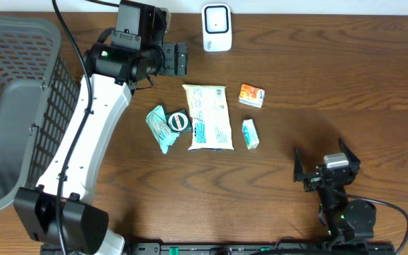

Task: Scan the item barcode
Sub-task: 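Move the right gripper forward toward the small white-green box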

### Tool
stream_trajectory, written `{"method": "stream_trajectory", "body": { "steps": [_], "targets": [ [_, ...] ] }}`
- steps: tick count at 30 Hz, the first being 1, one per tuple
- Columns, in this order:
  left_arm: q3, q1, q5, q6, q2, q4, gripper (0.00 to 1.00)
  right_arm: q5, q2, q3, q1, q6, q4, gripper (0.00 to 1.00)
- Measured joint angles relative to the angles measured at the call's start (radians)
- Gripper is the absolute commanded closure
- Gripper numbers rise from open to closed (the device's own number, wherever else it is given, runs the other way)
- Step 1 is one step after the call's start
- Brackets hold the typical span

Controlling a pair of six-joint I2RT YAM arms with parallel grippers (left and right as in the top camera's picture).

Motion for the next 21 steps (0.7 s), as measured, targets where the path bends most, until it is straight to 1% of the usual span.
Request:
{"method": "stream_trajectory", "body": {
  "steps": [9, 16, 21],
  "targets": [
    [0.0, 0.0, 0.0, 0.0, 0.0, -0.003, 0.08, 0.0, 0.218, 0.245, 0.0, 0.0, -0.082, 0.01],
    [0.0, 0.0, 0.0, 0.0, 0.0, -0.005, 0.07, -0.042, 0.435, 0.46, 0.0, 0.0, -0.214, 0.01],
    [0.0, 0.0, 0.0, 0.0, 0.0, -0.014, 0.07, -0.066, 0.579, 0.601, 0.0, -0.002, -0.342, 0.01]
  ]
}}
